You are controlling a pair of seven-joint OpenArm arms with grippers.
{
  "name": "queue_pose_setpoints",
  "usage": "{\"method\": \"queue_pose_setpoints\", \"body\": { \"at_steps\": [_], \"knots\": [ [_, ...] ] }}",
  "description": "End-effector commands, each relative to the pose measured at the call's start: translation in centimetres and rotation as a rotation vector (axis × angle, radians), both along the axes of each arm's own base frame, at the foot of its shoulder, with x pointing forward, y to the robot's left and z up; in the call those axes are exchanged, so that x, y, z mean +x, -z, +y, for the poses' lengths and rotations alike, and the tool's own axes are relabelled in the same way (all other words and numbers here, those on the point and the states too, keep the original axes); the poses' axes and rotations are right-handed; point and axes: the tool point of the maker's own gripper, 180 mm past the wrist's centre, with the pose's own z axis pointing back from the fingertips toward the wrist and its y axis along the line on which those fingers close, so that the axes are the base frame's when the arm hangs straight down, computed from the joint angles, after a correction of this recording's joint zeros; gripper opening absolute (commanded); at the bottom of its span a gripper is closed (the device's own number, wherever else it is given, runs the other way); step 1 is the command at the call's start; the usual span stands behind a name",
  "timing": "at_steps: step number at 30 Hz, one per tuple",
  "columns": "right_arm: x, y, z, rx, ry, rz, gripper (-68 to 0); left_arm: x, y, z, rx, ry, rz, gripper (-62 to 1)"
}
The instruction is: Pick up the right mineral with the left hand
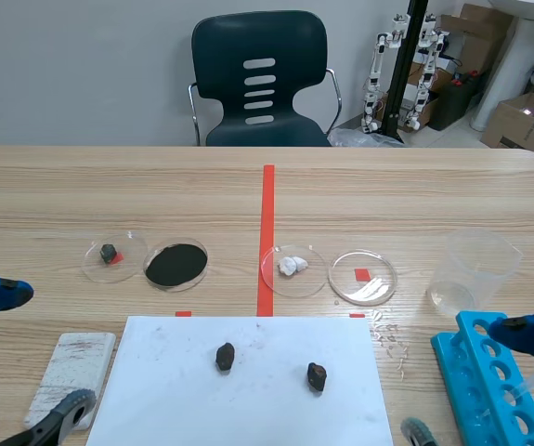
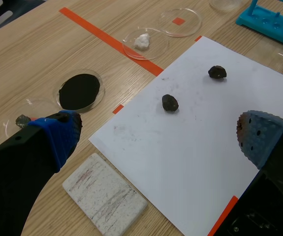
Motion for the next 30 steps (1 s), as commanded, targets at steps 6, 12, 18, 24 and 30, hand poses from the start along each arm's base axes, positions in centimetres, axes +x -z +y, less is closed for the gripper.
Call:
{"method": "queue_pose_setpoints", "body": {
  "at_steps": [6, 12, 18, 24, 30],
  "knots": [
    [0.3, -0.8, 0.2, 0.021, -0.004, -0.026, -6.5, 0.3, -0.9, -0.4, -0.032, -0.002, -0.021, 1.4],
    [0.3, -0.8, 0.2, 0.021, -0.004, -0.026, -6.5, 0.7, -1.1, -1.1, -0.062, -0.007, -0.026, 1.4],
    [0.3, -0.8, 0.2, 0.021, -0.004, -0.026, -6.5, 1.1, 0.9, -3.2, -0.045, -0.013, 0.054, 1.4],
    [0.3, -0.8, 0.2, 0.021, -0.004, -0.026, -6.5, 1.2, 3.2, -6.4, -0.003, 0.016, 0.167, 1.4],
    [0.3, -0.8, 0.2, 0.021, -0.004, -0.026, -6.5, 1.5, 4.5, -9.1, 0.015, -0.01, 0.242, 1.4]
  ]
}}
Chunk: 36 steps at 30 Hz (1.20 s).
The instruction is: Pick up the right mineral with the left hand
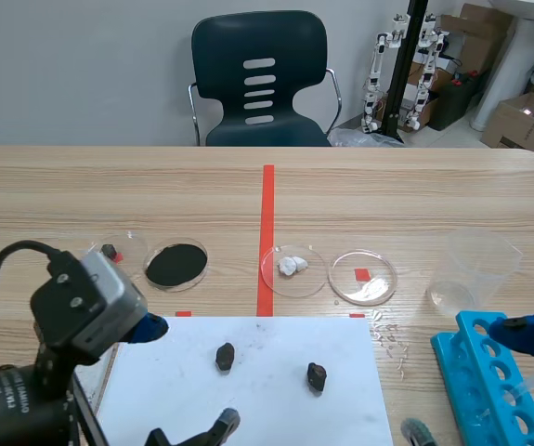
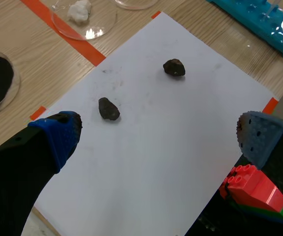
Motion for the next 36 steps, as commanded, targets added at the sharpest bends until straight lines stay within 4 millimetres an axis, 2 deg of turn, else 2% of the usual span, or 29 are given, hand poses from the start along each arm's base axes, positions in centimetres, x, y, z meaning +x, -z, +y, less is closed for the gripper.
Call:
{"method": "queue_pose_setpoints", "body": {
  "at_steps": [1, 5, 17, 25, 36],
  "knots": [
    [0.3, -0.8, 0.2, 0.02, -0.004, -0.027, -6.5, 0.6, -0.3, -0.6, 0.0, -0.034, 0.002, 1.4],
    [0.3, -0.8, 0.2, 0.021, -0.004, -0.027, -6.5, 1.5, 0.7, -2.1, 0.064, -0.074, 0.063, 1.4],
    [0.3, -0.8, 0.2, 0.021, -0.004, -0.027, -6.5, 4.7, 1.4, -5.3, 0.139, -0.272, 0.164, 1.4],
    [0.3, -0.8, 0.2, 0.02, -0.004, -0.027, -6.5, 5.3, 4.9, -6.1, 0.252, -0.411, 0.346, 1.4],
    [0.3, -0.8, 0.2, 0.02, -0.004, -0.027, -6.5, 6.0, 6.1, -9.9, 0.295, -0.372, 0.405, 1.4]
  ]
}}
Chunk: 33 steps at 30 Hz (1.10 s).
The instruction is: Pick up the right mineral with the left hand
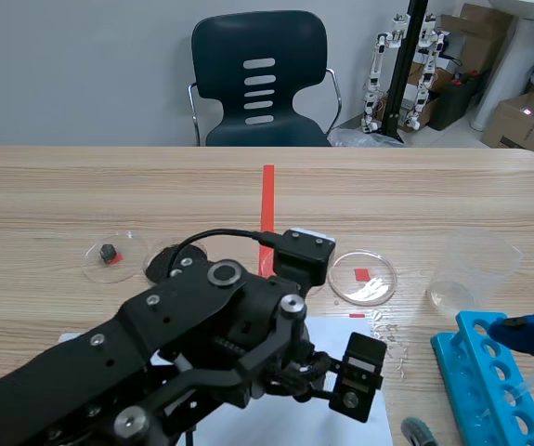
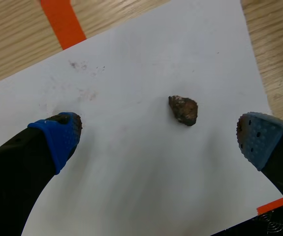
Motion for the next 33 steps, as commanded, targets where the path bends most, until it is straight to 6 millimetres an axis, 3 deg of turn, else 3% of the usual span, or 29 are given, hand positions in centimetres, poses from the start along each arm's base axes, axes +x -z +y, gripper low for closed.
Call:
{"method": "queue_pose_setpoints", "body": {
  "at_steps": [1, 9, 33],
  "knots": [
    [0.3, -0.8, 0.2, 0.021, -0.004, -0.027, -6.5, 0.1, -0.1, -0.5, 0.0, 0.0, 0.015, 1.4],
    [0.3, -0.8, 0.2, 0.021, -0.005, -0.027, -6.5, 0.6, 1.8, -0.8, 0.073, 0.015, 0.062, 1.4],
    [0.3, -0.8, 0.2, 0.021, -0.004, -0.027, -6.5, 0.2, 3.5, -2.8, 0.146, 0.101, 0.091, 1.4]
  ]
}}
